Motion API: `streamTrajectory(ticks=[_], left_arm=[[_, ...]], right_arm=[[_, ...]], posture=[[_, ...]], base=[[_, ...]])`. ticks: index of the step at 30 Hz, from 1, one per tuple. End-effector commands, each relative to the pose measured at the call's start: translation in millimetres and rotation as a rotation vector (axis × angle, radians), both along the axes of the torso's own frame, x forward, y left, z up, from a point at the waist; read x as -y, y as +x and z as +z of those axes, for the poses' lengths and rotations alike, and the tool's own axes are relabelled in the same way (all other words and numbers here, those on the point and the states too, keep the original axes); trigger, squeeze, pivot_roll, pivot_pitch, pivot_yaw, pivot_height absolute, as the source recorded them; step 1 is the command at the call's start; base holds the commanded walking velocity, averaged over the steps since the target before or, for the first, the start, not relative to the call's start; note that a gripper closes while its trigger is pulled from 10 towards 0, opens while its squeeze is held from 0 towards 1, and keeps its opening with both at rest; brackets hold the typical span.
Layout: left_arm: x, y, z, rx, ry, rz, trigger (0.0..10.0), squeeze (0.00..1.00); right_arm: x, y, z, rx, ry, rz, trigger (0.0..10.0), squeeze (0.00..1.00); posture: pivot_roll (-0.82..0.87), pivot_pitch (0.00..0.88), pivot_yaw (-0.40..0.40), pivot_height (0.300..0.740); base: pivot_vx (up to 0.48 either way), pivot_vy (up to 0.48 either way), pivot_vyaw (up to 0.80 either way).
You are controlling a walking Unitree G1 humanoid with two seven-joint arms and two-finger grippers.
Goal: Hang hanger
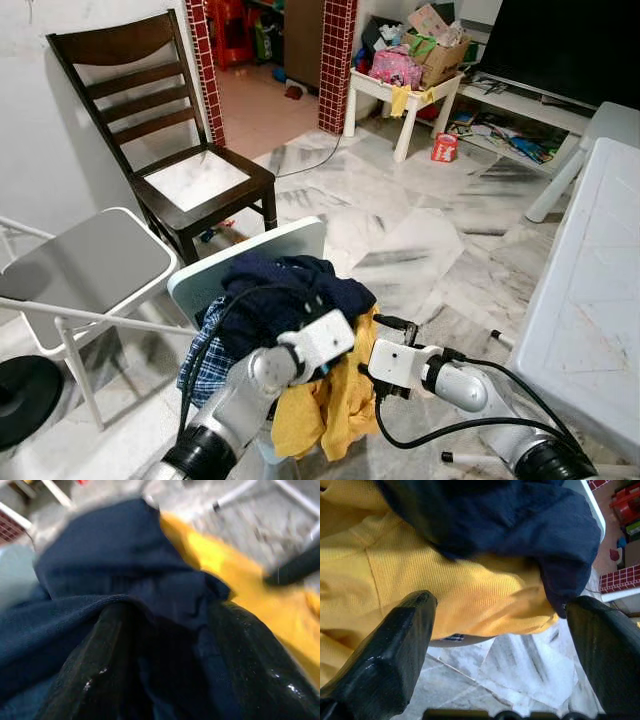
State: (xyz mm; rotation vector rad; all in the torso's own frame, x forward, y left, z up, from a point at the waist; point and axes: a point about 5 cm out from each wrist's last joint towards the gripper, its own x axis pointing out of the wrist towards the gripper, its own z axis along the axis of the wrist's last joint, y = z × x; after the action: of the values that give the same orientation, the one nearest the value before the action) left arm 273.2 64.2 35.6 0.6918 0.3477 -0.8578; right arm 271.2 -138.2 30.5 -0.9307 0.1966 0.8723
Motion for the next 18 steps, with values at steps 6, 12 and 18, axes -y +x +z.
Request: streamTrajectory(ticks=[6,12,18], left_arm=[[-47.0,10.2,36,0.219,-0.002,0.233,10.0,0.00],[-62.7,-3.3,51,0.091,-0.276,0.495,10.0,1.00],[-62.0,-10.9,78,0.157,-0.390,0.567,10.0,1.00]], right_arm=[[-1.8,6.4,5,0.019,-0.004,0.004,10.0,0.00],[-4.0,9.3,6,0.020,-0.004,0.009,10.0,0.00],[-5.9,10.3,6,0.017,-0.009,0.020,10.0,0.00]], posture=[[0.07,0.000,-0.038,0.740],[0.08,0.000,-0.050,0.740],[0.09,0.000,-0.058,0.740]], base=[[0.000,0.000,0.00],[0.000,0.000,0.00],[0.000,0.000,0.00]])
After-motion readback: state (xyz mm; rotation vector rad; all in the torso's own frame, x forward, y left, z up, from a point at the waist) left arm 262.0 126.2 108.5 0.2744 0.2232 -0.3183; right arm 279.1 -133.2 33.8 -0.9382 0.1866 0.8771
